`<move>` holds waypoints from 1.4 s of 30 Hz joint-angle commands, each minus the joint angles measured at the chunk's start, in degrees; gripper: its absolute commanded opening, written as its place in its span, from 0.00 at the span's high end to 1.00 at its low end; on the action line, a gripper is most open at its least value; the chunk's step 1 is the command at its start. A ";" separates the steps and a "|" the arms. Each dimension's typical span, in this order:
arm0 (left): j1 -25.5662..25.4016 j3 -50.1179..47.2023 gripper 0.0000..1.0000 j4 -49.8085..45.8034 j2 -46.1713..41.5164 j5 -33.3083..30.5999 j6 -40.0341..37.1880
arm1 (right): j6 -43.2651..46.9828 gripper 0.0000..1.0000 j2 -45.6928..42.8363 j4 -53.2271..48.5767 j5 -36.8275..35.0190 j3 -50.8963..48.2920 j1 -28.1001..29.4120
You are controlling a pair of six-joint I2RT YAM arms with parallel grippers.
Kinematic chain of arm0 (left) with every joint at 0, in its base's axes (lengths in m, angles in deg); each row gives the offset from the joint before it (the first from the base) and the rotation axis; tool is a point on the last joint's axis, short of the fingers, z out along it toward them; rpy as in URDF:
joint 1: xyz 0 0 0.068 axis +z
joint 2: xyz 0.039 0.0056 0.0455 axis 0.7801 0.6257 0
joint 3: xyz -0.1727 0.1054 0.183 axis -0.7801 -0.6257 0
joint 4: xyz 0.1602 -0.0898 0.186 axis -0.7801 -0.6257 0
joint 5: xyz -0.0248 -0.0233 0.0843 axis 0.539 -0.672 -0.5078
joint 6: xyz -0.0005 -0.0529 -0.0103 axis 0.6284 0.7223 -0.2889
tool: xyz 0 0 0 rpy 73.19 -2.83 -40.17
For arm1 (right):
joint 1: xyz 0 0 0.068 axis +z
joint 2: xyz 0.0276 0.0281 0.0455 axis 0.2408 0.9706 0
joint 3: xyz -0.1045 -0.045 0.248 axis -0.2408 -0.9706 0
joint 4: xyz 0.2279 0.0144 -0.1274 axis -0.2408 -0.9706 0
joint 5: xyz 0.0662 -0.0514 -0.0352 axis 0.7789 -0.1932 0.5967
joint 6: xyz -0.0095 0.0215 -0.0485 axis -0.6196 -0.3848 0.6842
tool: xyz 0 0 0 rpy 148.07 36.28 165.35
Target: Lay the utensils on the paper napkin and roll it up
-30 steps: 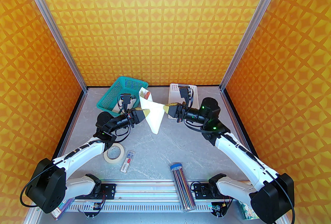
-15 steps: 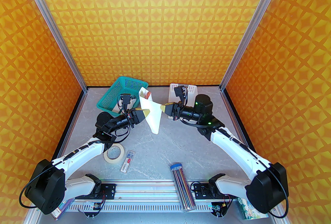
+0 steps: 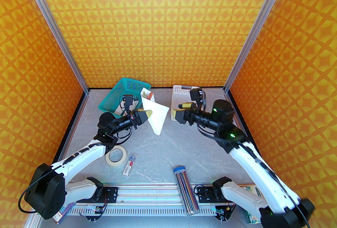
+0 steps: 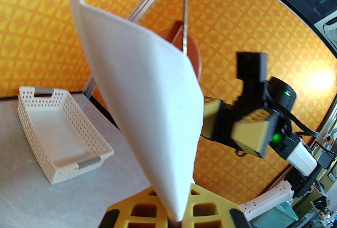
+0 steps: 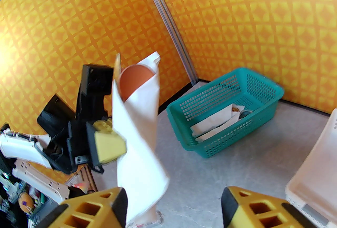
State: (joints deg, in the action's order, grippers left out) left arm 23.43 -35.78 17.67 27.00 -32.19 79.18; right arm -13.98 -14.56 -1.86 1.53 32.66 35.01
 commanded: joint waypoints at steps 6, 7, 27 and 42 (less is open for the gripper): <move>-0.42 4.74 1.00 1.31 -1.35 -3.62 -4.75 | 12.00 0.20 -10.01 11.28 -0.17 -9.30 5.73; -0.39 5.08 1.00 1.36 -1.36 -3.90 -5.35 | 13.96 0.19 -10.94 13.73 -1.23 -10.98 7.46; -0.92 5.77 1.00 3.38 -2.23 -4.04 -6.32 | 31.59 0.06 3.89 44.10 -13.29 -12.17 20.75; -1.70 6.79 1.00 4.24 -2.05 -0.61 -6.07 | 25.69 0.01 9.40 49.73 -11.85 -10.51 19.50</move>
State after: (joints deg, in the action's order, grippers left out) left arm 22.17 -31.06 19.14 25.78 -34.55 73.69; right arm 14.33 -5.44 45.81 -11.59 20.24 55.21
